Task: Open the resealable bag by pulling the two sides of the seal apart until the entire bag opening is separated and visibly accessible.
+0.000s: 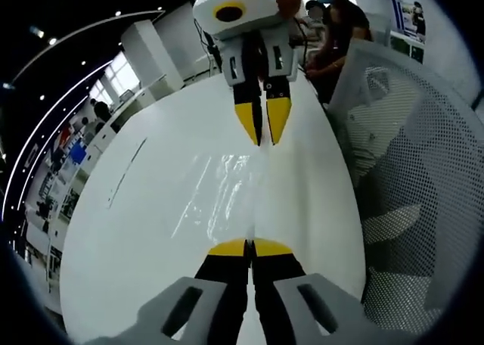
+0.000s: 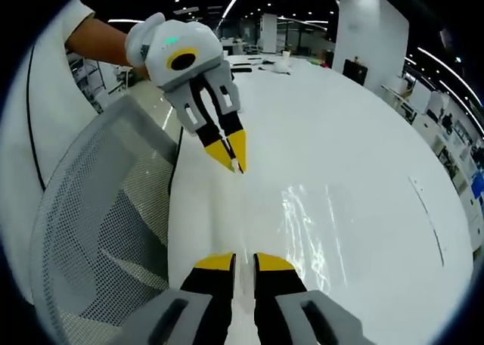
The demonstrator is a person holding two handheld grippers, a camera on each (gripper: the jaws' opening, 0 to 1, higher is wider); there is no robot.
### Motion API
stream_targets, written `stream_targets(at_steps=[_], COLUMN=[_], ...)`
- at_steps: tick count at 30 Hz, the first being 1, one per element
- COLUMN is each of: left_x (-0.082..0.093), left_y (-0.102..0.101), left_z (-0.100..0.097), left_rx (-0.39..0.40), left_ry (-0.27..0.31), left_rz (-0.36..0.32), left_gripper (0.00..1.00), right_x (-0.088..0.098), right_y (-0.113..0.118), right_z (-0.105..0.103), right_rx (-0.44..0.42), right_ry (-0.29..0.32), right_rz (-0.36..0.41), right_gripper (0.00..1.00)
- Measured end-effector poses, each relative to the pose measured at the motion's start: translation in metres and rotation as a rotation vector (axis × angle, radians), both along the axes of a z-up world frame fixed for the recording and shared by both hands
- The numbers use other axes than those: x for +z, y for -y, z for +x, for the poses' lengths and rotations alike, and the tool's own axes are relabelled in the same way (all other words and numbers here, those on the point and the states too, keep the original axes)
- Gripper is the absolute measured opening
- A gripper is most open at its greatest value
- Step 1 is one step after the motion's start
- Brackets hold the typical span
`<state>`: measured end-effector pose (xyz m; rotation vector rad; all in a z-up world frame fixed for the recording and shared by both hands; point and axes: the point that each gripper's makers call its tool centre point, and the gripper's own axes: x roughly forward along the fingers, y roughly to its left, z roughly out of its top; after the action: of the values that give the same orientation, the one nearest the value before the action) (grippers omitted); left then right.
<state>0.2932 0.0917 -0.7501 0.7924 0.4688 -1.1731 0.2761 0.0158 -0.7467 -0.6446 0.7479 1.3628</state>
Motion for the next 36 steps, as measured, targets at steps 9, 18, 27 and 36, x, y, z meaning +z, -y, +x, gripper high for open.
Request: stream_targets(at_steps=[9, 18, 27, 36], left_x=[0.001, 0.004, 0.008, 0.003], left_y=[0.005, 0.008, 0.013, 0.018], left_z=[-0.001, -0.004, -0.005, -0.008], left_rx=[0.002, 0.017, -0.015, -0.043], left_ry=[-0.011, -0.031, -0.018, -0.042], left_rz=[-0.007, -0.023, -0.034, -0.024], left_gripper=[0.0, 0.0, 0.0, 0.0], right_x=[0.012, 0.015, 0.011, 0.004], right_y=[-0.036, -0.069, -0.079, -0.074], right_z=[0.003, 0.001, -0.001, -0.003], right_rx=[0.01, 0.038, 0.061, 0.018], right_ry=[0.066, 0.098, 0.114, 0.08], right_rz=[0.068, 0.117, 0.123, 0.092], right_gripper=[0.12, 0.1, 0.05, 0.0])
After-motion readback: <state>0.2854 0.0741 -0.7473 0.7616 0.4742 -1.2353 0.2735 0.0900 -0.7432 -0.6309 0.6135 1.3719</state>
